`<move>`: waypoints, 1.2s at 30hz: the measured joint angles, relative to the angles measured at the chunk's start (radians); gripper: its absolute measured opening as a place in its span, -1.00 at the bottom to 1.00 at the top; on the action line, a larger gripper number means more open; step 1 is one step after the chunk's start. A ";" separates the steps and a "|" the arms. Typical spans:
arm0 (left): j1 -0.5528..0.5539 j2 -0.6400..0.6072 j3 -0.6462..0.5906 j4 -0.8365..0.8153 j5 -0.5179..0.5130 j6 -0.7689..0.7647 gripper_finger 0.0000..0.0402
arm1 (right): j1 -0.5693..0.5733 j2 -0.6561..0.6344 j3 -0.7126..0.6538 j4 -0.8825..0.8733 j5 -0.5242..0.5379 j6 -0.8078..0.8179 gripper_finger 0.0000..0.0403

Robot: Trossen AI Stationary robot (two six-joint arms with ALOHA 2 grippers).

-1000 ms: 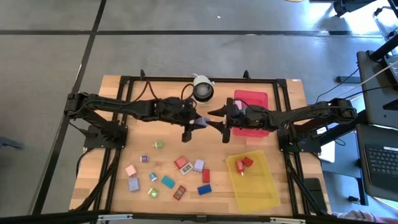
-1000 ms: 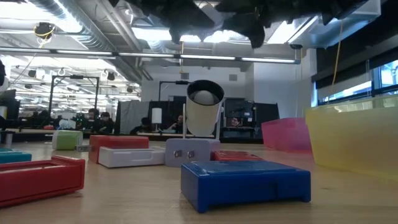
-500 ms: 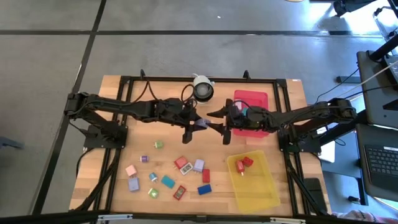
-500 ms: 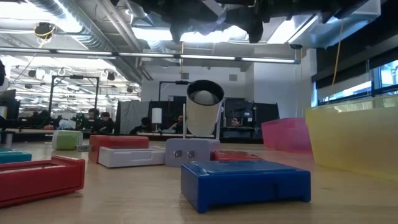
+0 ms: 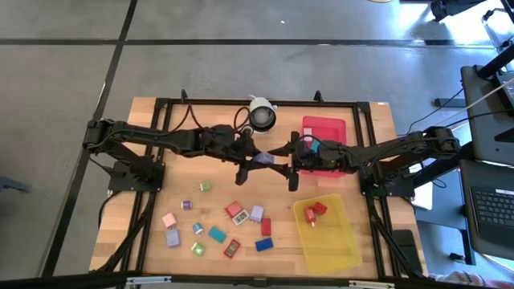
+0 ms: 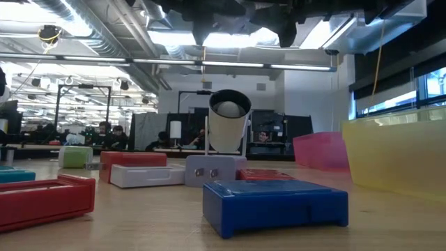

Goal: Pick & Place Office items
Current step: Put the top purple charger adapter into the yellow bin

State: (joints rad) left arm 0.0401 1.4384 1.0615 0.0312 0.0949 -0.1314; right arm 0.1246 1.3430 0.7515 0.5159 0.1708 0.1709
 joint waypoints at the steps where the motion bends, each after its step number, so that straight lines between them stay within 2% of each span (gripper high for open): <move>1: -0.002 0.000 0.000 0.018 0.001 0.003 -0.41 | 0.000 0.000 0.000 0.000 0.001 0.002 0.06; 11: -0.005 0.000 -0.002 0.075 0.004 0.031 -0.40 | 0.000 -0.003 0.000 0.035 0.002 0.095 0.02; 14: -0.005 0.000 -0.002 0.075 0.002 0.025 -0.39 | 0.000 -0.002 0.000 0.037 0.006 0.117 -0.10; 18: -0.005 0.000 -0.002 0.067 0.005 -0.030 -0.38 | 0.003 -0.002 0.000 0.036 0.010 0.098 -0.37; 23: -0.007 0.000 -0.002 0.069 -0.007 -0.091 -0.35 | 0.004 -0.002 0.000 0.038 0.006 0.124 -0.40; 28: -0.005 0.000 -0.002 0.070 -0.030 -0.205 -0.20 | 0.004 -0.002 0.000 0.040 0.028 0.195 -0.40; 33: 0.000 0.000 -0.002 0.051 -0.033 -0.233 0.00 | 0.001 -0.001 0.000 0.022 0.027 0.320 -0.40; 36: 0.010 0.000 -0.002 0.047 -0.028 -0.281 0.11 | 0.001 -0.018 0.000 -0.033 0.053 0.323 -0.40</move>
State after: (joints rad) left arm 0.0503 1.4384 1.0595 0.0783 0.0673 -0.4126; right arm 0.1253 1.3248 0.7513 0.4832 0.2235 0.4936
